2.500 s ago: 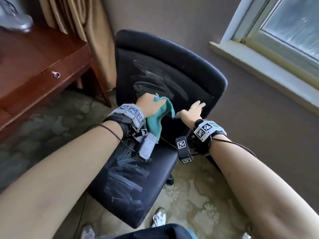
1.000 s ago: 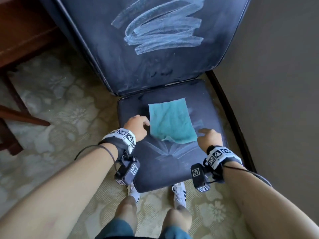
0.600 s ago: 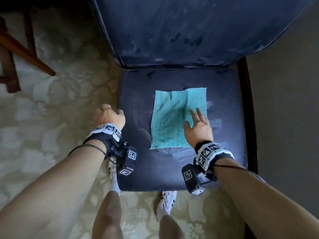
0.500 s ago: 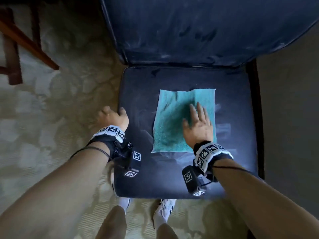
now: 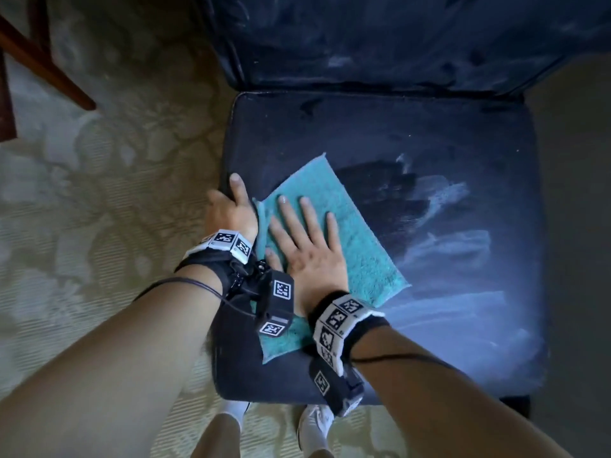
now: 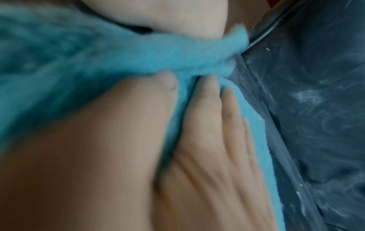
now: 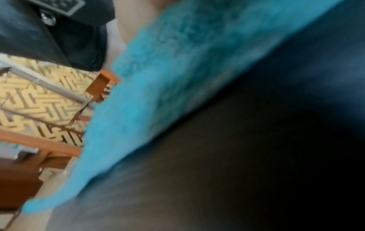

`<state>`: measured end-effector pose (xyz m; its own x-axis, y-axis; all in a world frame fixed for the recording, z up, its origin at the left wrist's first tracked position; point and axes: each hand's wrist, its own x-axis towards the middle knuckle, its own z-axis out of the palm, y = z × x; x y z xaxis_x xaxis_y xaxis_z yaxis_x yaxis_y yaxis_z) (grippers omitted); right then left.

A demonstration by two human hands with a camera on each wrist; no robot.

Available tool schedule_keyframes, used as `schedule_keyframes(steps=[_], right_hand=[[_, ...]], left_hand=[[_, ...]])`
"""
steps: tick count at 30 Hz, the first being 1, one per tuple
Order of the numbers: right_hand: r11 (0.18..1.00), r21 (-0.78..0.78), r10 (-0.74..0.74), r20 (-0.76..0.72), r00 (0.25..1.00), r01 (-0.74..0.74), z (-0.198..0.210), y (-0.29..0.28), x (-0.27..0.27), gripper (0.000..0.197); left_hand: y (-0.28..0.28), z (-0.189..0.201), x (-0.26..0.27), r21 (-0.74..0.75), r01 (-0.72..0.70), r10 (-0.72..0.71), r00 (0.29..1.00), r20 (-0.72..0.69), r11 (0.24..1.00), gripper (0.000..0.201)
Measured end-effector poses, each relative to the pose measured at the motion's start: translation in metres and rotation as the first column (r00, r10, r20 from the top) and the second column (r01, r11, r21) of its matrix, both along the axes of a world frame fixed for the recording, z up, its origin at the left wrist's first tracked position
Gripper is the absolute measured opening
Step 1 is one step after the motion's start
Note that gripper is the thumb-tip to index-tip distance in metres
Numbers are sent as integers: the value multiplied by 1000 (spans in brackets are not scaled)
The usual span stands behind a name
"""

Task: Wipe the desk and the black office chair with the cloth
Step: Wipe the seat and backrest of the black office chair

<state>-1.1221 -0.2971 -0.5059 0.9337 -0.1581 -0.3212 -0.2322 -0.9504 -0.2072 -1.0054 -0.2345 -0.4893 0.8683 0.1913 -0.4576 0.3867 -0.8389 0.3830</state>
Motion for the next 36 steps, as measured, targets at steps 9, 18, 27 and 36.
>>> schedule_keyframes(steps=[9,18,27,36], right_hand=[[812,-103,-561,134,817,574,-8,-96,-9,59],[968,-122,-206,125,971,221,-4,-145,-33,54],[961,20,277,-6,961,-277,12,-39,-6,55],[998,-58,14,-23,1000,-15,5,0,3,59]], left_hand=[[8,-9,16,-46,50,-53,996,-67,998,69],[15,-12,22,-120,4,-19,992,-123,993,78],[23,-15,24,-273,-115,38,961,-273,955,67],[26,-26,32,-327,-106,26,970,-241,939,64]])
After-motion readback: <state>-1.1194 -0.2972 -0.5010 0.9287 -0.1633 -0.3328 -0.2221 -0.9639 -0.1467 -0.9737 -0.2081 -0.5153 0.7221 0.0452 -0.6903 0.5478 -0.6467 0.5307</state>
